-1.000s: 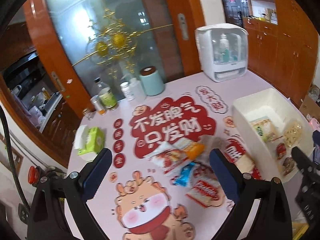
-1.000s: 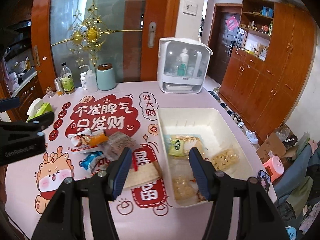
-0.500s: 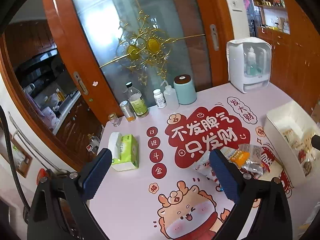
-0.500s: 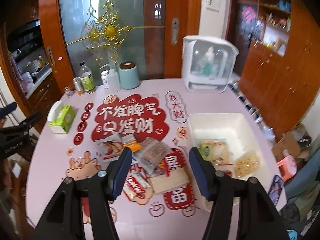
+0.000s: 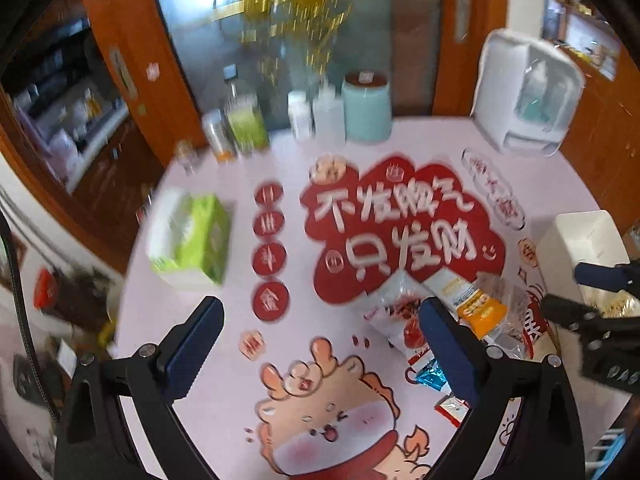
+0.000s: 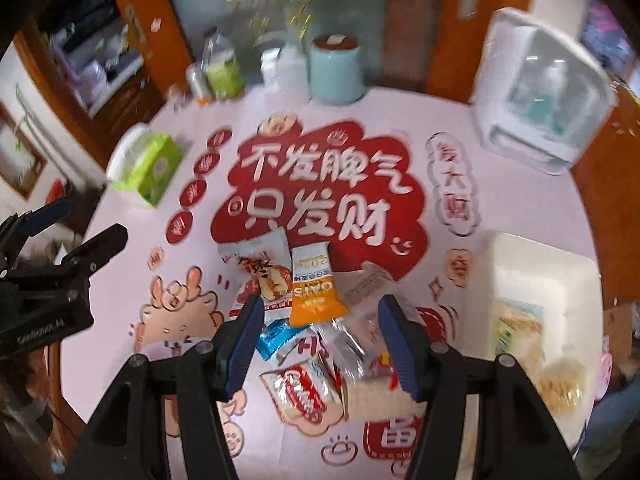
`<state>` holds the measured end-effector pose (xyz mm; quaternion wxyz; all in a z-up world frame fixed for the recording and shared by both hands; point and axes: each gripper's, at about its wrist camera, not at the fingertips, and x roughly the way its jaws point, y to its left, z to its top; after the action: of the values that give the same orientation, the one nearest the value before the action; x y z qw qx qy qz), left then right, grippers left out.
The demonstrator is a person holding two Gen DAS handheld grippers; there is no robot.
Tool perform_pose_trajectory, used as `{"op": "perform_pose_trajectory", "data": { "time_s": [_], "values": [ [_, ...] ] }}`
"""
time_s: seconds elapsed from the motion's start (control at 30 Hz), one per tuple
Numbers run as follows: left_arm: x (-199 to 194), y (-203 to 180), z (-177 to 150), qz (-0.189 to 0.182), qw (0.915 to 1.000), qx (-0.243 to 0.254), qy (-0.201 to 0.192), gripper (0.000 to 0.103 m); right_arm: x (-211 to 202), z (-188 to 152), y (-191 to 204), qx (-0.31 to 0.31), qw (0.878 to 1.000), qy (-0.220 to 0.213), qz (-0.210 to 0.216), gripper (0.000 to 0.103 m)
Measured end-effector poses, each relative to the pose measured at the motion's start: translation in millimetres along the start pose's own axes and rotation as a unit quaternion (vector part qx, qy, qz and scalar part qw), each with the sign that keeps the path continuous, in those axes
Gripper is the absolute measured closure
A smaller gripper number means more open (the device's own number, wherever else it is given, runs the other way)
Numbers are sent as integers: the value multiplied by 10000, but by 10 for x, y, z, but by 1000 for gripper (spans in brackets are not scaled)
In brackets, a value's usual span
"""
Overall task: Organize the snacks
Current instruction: 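Grasp the white-red bread bag with the left gripper while the right gripper grasps the orange OATS bar, then lift the bread bag with the left gripper while the right gripper carries the OATS bar toward the tray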
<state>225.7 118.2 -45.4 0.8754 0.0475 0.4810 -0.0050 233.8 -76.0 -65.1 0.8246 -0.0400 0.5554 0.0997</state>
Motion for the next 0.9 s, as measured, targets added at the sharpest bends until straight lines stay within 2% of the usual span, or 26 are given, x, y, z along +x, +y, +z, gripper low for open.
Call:
{"op": "perform_pose_trajectory", "data": {
  "time_s": [0.13, 0.27, 0.37, 0.4, 0.43, 0.47, 0.6, 0.8, 0.9],
  "values": [
    [487, -25, -39, -153, 9977, -290, 585, 5, 511, 152, 49, -270, 9986, 438, 154, 43],
    [849, -69, -79, -230, 9939, -464, 972, 5, 1063, 249, 41, -365, 9936, 997, 376, 43],
    [1089, -86, -88, -310, 9900, -626, 1222, 5, 1387, 222, 34, -475, 9880, 1431, 342, 43],
    [1160, -94, -91, -365, 9885, -684, 1297, 5, 1455, 199, 25, -481, 9861, 1554, 351, 49],
    [1225, -104, -96, -410, 9871, -740, 1363, 5, 1513, 176, 6, -483, 9843, 1627, 492, 61],
    [1273, -113, -92, -445, 9857, -789, 1418, 5, 1545, 157, -19, -468, 9824, 1675, 679, 62],
    [1511, -208, -115, -735, 9771, -1044, 1700, 5, 1504, 118, -153, -405, 9826, 1548, 940, 62],
    [1855, -460, -171, -1063, 9624, -1297, 2137, 5, 1284, 26, -525, 303, 9847, 1093, 1322, 63],
    [1969, -570, -179, -1109, 9576, -1369, 2281, 5, 1155, 2, -671, 547, 9862, 823, 1331, 63]
  ]
}}
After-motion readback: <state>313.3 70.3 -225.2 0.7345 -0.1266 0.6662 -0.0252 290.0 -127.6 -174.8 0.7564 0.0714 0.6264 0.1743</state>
